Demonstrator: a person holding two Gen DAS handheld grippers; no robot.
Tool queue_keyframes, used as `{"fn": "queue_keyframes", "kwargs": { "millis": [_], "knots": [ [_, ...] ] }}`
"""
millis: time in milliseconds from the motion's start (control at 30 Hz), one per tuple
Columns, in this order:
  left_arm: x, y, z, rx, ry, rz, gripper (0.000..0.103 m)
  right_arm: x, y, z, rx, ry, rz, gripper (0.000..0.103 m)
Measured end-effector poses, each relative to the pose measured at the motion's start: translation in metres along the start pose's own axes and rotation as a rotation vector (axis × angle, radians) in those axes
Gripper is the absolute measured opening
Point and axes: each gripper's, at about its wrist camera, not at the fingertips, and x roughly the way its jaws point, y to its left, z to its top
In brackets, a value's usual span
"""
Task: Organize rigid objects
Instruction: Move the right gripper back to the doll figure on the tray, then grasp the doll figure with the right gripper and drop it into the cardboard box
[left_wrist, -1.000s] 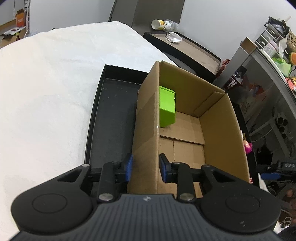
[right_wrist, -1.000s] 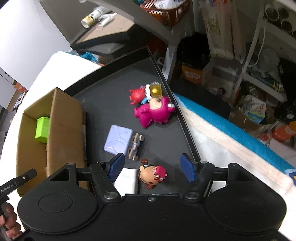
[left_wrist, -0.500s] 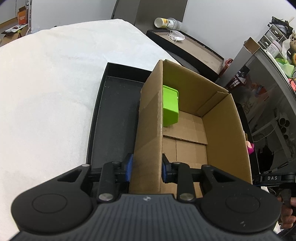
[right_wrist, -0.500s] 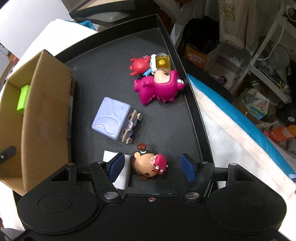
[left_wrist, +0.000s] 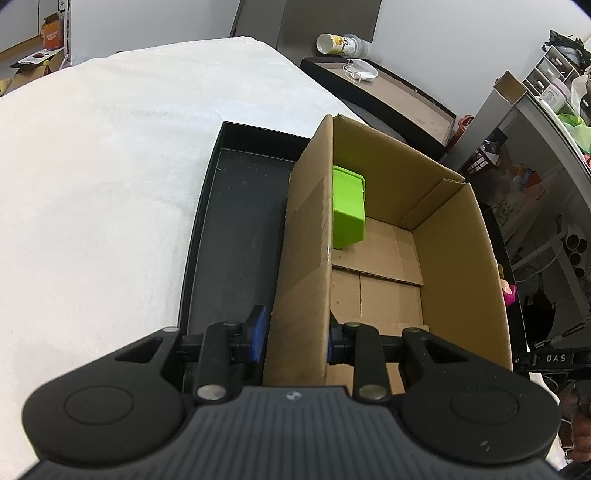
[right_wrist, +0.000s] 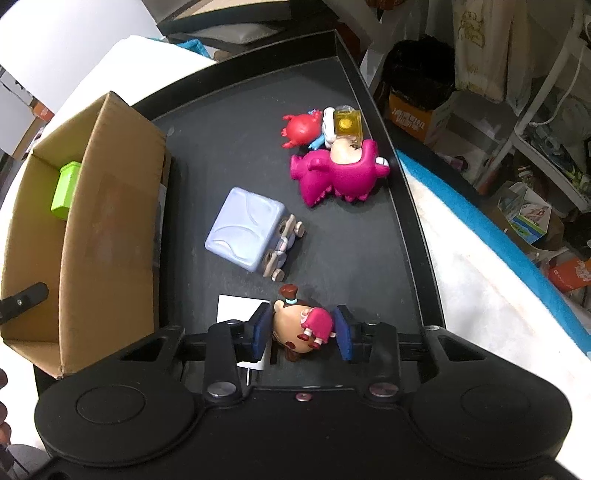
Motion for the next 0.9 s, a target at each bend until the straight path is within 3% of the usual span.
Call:
{"fn": "queue_keyframes", "kwargs": {
  "millis": [433,900],
  "knots": [
    [0.001,0.002,0.0,-0.001,0.006,-0.015,0.029,-0.023,-0.002,0.002,0.021,-0.074,0.03,0.037],
    [0.0,0.004,-0.001,-0.005,0.014,-0.057,0.029,-0.051,0.034,0.011,-0.055,-0.144,0.063,0.036]
  ]
}}
